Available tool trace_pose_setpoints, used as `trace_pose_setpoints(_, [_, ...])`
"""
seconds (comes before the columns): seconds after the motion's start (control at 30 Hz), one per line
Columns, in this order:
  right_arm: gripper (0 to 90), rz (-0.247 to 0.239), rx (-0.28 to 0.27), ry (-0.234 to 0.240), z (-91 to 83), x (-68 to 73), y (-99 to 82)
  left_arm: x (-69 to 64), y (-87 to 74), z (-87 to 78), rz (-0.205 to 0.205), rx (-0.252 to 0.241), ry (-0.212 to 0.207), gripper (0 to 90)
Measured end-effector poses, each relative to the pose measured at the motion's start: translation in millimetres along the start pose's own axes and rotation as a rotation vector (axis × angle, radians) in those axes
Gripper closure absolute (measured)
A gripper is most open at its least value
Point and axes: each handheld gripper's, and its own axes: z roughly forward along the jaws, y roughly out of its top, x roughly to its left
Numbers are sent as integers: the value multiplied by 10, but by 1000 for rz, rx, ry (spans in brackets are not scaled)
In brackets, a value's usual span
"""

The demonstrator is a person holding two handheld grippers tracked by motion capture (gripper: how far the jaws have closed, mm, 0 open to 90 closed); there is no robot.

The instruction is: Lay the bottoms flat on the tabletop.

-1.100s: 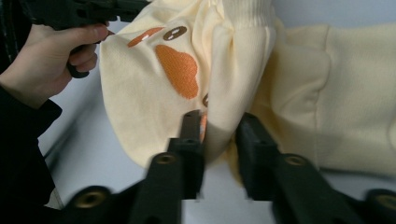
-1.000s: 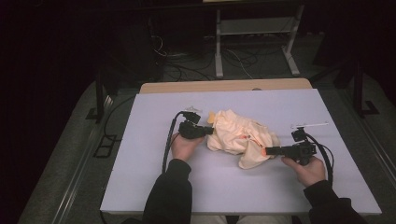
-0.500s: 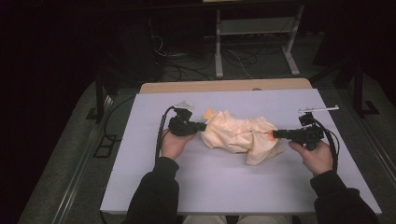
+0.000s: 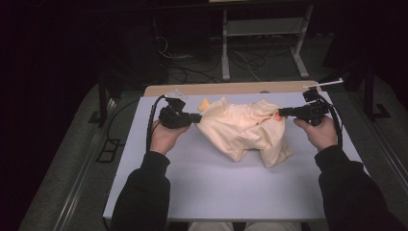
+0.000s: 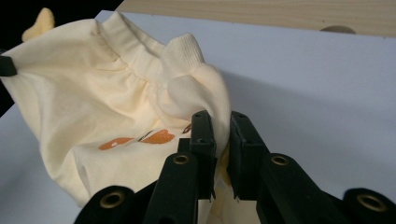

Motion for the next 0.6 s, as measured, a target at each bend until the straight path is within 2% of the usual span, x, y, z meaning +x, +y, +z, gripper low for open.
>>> trace_pose_setpoints(0.1, [802, -12, 9, -14, 72, 13, 117, 63, 23, -12, -6, -5, 23, 864])
trace_pose_setpoints(0.23, [802, -33, 34, -41, 234, 13, 224, 160, 20, 27, -40, -7, 41, 864])
trace_pose_setpoints(0.37, [802, -49, 49, -61, 385, 2, 311, 228, 47, 55, -44, 1, 53, 864])
trace_pose_setpoints(0.6, [802, -46, 40, -103, 574, -117, 505, 346, 159, 122, -68, -23, 81, 863])
